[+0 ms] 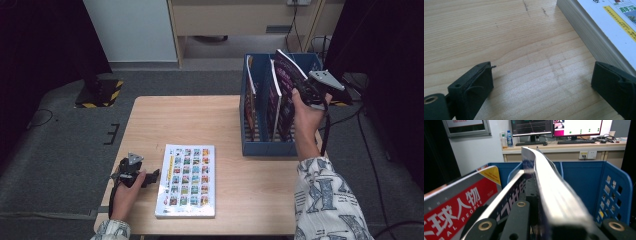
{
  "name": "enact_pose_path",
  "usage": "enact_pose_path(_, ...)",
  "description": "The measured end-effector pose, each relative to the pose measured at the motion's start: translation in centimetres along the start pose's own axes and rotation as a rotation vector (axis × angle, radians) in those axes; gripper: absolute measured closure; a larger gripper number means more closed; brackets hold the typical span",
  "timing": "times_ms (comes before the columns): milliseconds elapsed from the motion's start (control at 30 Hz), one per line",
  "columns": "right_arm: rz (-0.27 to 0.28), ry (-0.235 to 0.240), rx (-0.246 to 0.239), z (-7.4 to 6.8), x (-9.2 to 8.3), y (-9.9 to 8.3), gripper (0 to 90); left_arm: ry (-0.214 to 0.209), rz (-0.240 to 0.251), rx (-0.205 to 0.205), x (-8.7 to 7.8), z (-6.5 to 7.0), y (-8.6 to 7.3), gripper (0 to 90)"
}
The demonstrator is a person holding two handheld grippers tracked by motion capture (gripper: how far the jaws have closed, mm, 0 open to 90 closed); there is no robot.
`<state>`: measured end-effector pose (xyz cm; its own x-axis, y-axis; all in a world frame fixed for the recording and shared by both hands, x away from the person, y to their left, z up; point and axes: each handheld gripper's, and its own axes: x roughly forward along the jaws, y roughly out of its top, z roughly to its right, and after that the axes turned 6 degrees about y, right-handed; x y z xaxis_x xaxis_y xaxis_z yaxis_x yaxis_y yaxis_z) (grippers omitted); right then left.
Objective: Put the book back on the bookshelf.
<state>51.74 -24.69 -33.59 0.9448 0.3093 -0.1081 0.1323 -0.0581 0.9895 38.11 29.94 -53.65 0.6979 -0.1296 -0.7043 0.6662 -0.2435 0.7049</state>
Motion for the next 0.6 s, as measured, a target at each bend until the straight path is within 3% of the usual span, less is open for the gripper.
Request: enact_pose_path(600,-0.038,-0.023,0.003,0.5,0.7,-3.5,83.9,0.000,0.000,0.000,0.0,0.0,0.0,2.9)
